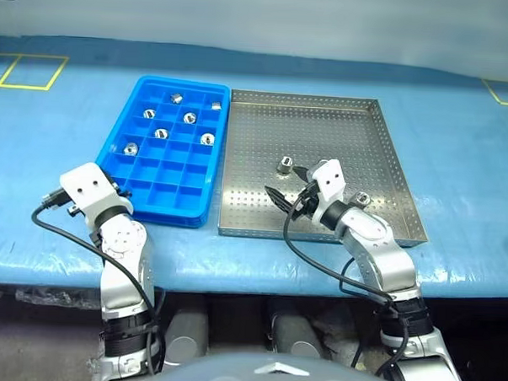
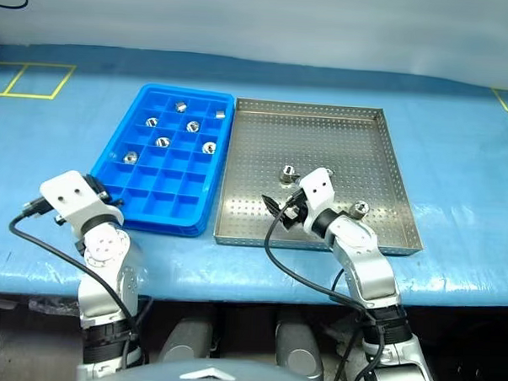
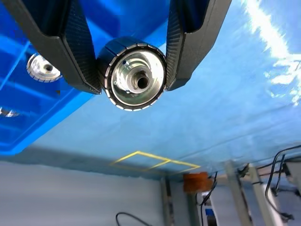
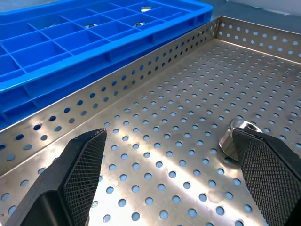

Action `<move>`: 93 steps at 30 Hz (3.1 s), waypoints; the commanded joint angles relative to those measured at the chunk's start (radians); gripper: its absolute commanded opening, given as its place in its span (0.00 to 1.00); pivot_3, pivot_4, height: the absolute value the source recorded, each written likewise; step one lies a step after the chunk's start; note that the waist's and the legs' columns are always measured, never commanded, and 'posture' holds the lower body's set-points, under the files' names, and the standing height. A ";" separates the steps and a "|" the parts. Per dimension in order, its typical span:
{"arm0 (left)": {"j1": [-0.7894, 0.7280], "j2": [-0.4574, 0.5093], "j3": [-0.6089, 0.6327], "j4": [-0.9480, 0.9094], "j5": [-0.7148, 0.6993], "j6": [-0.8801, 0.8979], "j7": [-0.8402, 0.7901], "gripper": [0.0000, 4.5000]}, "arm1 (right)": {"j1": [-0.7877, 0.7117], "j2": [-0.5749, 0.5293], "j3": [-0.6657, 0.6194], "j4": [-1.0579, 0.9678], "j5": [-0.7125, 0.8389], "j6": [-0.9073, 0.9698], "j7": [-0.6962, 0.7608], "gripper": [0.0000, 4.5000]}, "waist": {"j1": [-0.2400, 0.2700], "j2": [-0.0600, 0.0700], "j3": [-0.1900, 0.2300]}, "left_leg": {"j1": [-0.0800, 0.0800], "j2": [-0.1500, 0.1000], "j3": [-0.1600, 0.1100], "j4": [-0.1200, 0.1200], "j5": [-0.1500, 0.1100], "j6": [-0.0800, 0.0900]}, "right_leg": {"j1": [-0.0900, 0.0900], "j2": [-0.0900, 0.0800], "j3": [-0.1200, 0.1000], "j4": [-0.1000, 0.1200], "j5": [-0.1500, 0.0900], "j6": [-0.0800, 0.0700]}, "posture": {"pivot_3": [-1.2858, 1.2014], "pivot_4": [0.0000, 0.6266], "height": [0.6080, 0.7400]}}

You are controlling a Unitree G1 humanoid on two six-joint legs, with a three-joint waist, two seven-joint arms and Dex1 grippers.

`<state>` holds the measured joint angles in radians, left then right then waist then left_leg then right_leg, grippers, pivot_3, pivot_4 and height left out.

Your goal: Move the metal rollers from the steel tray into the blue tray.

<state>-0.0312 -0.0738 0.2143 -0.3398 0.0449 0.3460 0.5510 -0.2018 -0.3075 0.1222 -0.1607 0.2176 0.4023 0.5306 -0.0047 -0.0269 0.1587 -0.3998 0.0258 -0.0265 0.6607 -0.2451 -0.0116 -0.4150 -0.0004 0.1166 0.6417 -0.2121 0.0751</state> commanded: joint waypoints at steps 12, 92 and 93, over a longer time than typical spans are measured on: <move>0.006 -0.060 -0.074 -0.066 -0.057 0.072 -0.043 0.42 | -0.022 -0.001 -0.006 0.002 -0.005 -0.029 0.020 1.00 | 0.011 0.000 0.000 | 0.000 0.000 0.000 0.001 0.000 0.000 | 0.001 0.000 0.000 0.000 0.000 -0.001 | 0.57 0.24 1.00; -0.519 0.066 -0.153 0.709 -0.101 -0.192 -0.545 0.38 | 0.214 0.052 -0.170 -0.247 -0.002 -0.027 -0.265 1.00 | -0.279 0.002 0.001 | 0.000 0.000 0.001 -0.005 0.000 0.000 | -0.002 0.000 0.003 0.000 0.002 0.007 | 0.42 0.24 1.00; -0.509 0.051 -0.128 0.677 -0.101 -0.208 -0.493 0.38 | 0.211 0.052 -0.167 -0.242 -0.001 -0.026 -0.262 1.00 | -0.277 0.002 0.001 | 0.000 0.000 0.001 -0.005 0.000 0.000 | -0.002 0.000 0.003 0.000 0.002 0.007 | 0.43 0.24 1.00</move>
<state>-0.5350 -0.0143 0.0380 0.4387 -0.0582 0.2014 -0.0337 0.0213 -0.2596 -0.0441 -0.3919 0.2117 0.3870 0.2637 -0.2819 -0.0251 0.1595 -0.3996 0.0258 -0.0253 0.6556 -0.2454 -0.0112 -0.4166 -0.0003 0.1201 0.6414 -0.2104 0.0825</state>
